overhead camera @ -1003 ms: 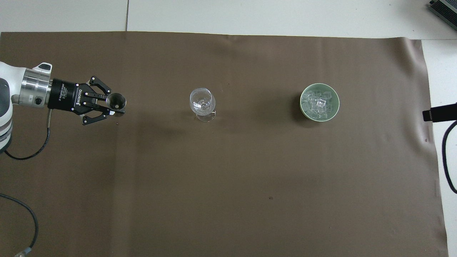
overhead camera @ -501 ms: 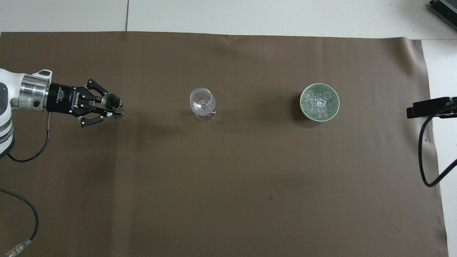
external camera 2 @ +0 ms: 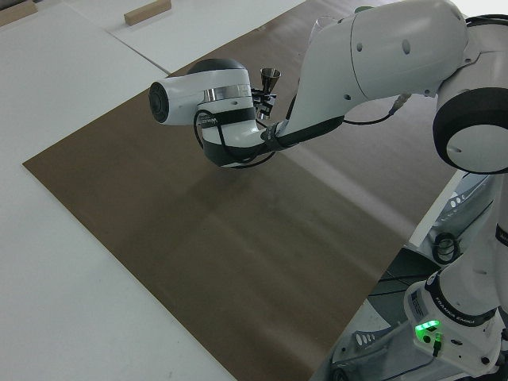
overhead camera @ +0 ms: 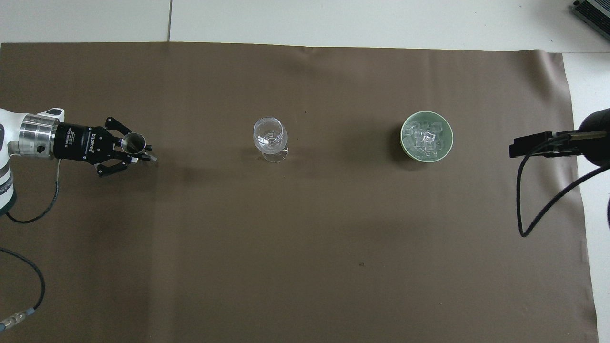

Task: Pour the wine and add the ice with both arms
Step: 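Move the right gripper over the green bowl of ice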

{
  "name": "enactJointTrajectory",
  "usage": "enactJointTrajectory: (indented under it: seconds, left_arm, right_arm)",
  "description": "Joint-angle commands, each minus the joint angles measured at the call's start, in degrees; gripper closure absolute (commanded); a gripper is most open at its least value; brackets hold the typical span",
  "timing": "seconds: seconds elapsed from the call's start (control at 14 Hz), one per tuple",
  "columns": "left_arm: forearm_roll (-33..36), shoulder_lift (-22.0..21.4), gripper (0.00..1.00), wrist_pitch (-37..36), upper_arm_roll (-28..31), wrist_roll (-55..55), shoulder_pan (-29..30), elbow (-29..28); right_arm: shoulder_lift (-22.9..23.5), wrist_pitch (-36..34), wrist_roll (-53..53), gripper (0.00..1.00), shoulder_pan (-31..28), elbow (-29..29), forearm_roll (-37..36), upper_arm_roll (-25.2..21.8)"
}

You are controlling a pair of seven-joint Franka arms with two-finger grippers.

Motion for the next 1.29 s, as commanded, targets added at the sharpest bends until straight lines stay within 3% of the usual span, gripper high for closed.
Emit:
enactJointTrajectory:
  seconds: [0.0,0.64,1.22]
  left_arm:
    - [-2.9,3.1,1.0,-1.5,-1.0,1.0,3.1,0.4]
    - [-5.8,4.9,1.0,-1.0,-1.4,1.6,4.7,0.0]
    - [-5.7,5.7,1.0,-1.2,-1.4,1.8,5.6,0.1]
  right_arm:
    - [2.4,6.5,3.8,0.0,-0.3,-3.7,0.2,1.6]
    - [13.6,18.3,8.2,0.0,1.8,-3.7,-1.0,1.6]
    - [19.3,23.3,19.8,0.0,3.5,-3.7,-1.1,1.5]
